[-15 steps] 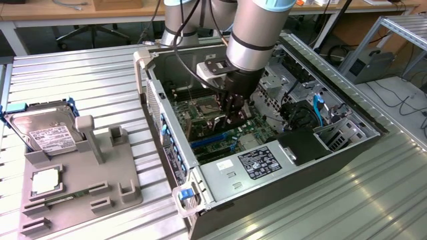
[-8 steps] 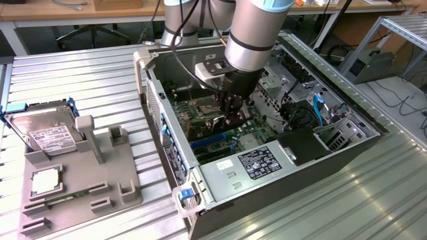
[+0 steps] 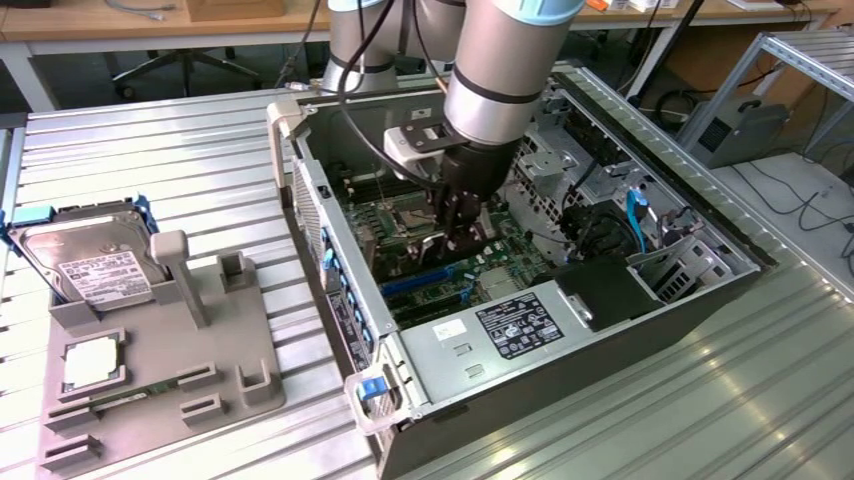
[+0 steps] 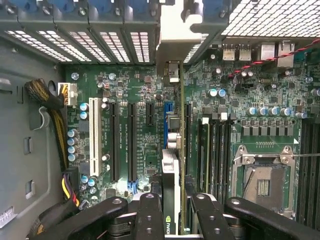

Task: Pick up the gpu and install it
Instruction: 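Insert the gpu into the slot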

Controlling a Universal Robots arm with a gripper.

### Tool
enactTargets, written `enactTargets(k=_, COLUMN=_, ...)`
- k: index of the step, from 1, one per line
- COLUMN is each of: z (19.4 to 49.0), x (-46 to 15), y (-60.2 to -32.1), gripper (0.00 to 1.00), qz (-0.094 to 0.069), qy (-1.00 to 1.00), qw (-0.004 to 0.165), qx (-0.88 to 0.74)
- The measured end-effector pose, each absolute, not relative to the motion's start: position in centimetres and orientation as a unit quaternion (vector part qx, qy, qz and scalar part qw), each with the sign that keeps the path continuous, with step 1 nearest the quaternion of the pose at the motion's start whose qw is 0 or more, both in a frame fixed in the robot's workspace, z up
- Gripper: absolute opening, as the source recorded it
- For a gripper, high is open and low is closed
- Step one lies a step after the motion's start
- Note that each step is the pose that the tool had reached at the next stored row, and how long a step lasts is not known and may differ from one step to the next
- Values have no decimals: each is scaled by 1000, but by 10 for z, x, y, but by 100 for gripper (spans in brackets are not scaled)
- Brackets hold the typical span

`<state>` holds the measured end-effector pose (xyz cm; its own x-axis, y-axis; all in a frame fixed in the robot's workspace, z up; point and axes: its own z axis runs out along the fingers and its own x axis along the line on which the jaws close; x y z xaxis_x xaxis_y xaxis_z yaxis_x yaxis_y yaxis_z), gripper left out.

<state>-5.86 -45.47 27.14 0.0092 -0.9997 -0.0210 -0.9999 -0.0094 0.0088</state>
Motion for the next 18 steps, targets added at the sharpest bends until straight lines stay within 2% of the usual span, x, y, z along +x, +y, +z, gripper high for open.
enactTargets(k=18, z=271, x=-69, y=-457, gripper=27, qz=10, qy=704, qw=5, qx=-710)
